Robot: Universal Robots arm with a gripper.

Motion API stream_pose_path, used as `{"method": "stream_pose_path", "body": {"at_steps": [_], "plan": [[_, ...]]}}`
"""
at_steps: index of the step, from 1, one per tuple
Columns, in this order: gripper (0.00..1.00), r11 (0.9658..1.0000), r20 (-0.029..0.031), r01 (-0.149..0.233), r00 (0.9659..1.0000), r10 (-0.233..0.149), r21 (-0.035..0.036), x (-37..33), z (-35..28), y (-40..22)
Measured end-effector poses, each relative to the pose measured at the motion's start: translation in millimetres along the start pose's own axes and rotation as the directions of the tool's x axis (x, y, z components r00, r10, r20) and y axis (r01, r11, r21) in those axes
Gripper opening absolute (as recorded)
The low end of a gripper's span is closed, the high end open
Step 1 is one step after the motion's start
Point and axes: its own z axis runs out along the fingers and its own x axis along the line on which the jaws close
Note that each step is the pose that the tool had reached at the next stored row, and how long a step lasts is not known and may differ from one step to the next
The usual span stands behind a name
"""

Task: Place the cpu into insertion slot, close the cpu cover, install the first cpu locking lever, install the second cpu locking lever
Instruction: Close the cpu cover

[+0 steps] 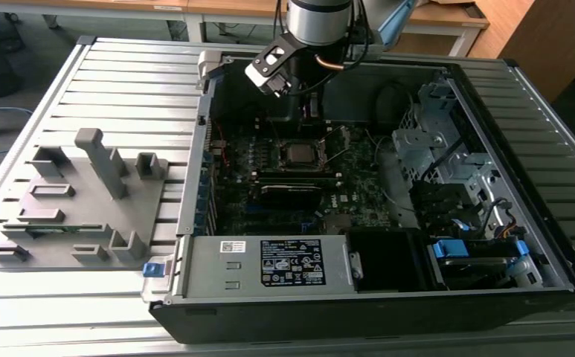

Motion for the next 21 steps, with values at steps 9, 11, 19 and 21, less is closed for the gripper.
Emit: {"method": "stream_pose_path", "body": {"at_steps": [9, 11, 19, 21], "plan": [[0.11, 0.9998, 0.0005, 0.0, 1.0, 0.0, 0.0212, 0.0, 0.1, 0.2], [0.11, 0.9998, 0.0003, 0.0, 1.0, 0.0, 0.0212, 0.0, 0.2, 1.4], [0.11, 0.9998, 0.0003, 0.0, 1.0, 0.0, 0.0212, 0.0, 0.4, 7.1], [0.11, 0.9998, 0.0004, 0.0, 1.0, 0.0, 0.0216, 0.1, 0.2, 7.2]]}}
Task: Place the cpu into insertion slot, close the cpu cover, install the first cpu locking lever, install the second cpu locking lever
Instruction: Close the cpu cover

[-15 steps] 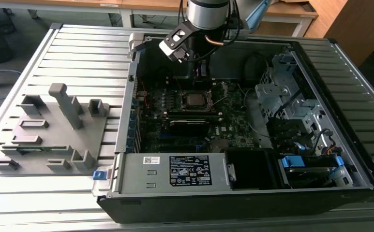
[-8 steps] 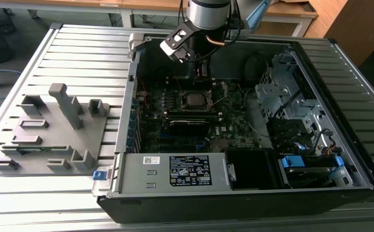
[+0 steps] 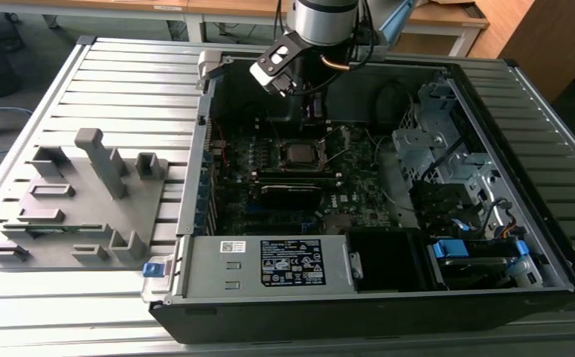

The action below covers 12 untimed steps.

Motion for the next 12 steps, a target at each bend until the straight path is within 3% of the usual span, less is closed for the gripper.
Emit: {"method": "stream_pose_path", "body": {"at_steps": [12], "plan": [[0.11, 1.0, 0.0001, 0.0, 1.0, 0.0, 0.0002, 0.0, -1.8, 2.7]]}}
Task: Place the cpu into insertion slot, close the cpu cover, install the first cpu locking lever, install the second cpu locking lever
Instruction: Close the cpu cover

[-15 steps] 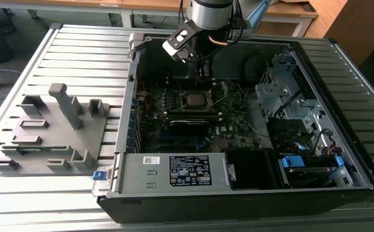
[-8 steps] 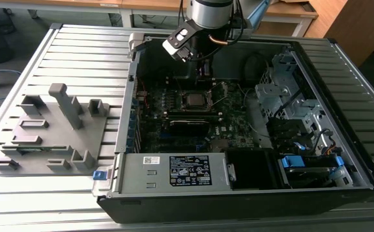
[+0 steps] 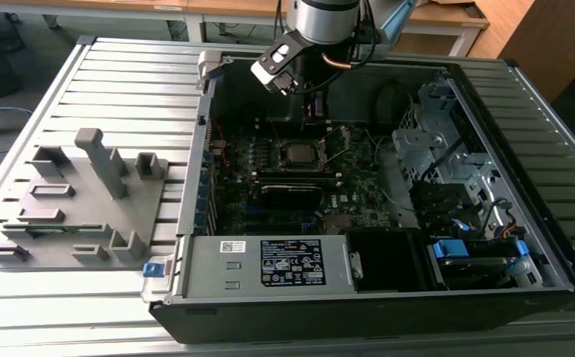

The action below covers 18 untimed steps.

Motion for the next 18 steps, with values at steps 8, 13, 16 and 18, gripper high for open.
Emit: {"method": "stream_pose_path", "body": {"at_steps": [8, 13, 16, 18], "plan": [[0.11, 1.0, -0.0002, 0.0, 1.0, 0.0, -0.0001, 0.1, 0.1, 6.4], [0.11, 1.0, -0.0004, 0.0, 1.0, 0.0, -0.0002, 0.1, -1.2, 6.4], [0.11, 1.0, -0.0001, 0.0, 1.0, 0.0, 0.0, 0.1, -1.4, 7.0], [0.11, 1.0, 0.0001, 0.0, 1.0, 0.0, 0.0, 0.1, -1.4, 8.7]]}}
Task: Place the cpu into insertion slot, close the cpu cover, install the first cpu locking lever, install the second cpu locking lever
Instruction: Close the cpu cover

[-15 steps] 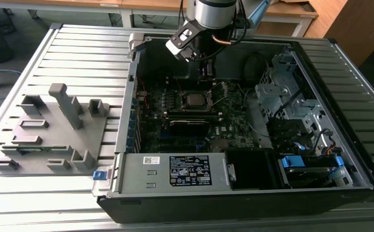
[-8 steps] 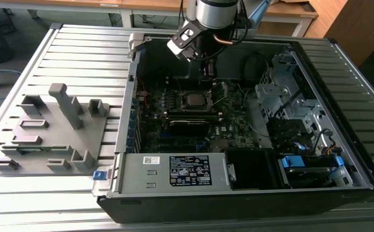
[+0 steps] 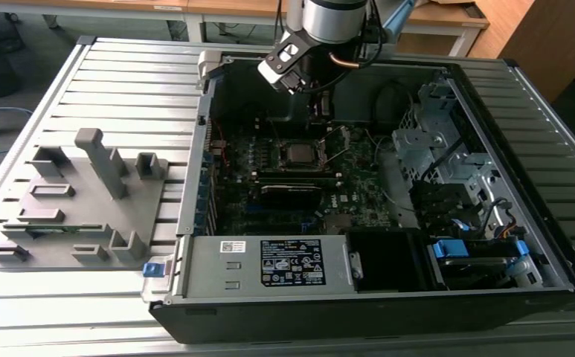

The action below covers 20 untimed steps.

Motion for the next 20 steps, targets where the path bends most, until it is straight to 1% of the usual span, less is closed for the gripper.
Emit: {"method": "stream_pose_path", "body": {"at_steps": [10, 14, 18, 20], "plan": [[0.11, 1.0, -0.0002, 0.0, 1.0, 0.0, -0.0001, 0.1, 0.4, 12.4], [0.11, 1.0, -0.0002, 0.0, 1.0, 0.0, -0.0001, 0.1, 0.4, 12.9], [0.11, 1.0, -0.0001, 0.0, 1.0, 0.0, -0.0001, 0.2, -1.6, 13.0], [0.11, 1.0, -0.0003, 0.0, 1.0, 0.0, -0.0002, 0.2, -1.7, 13.0]]}}
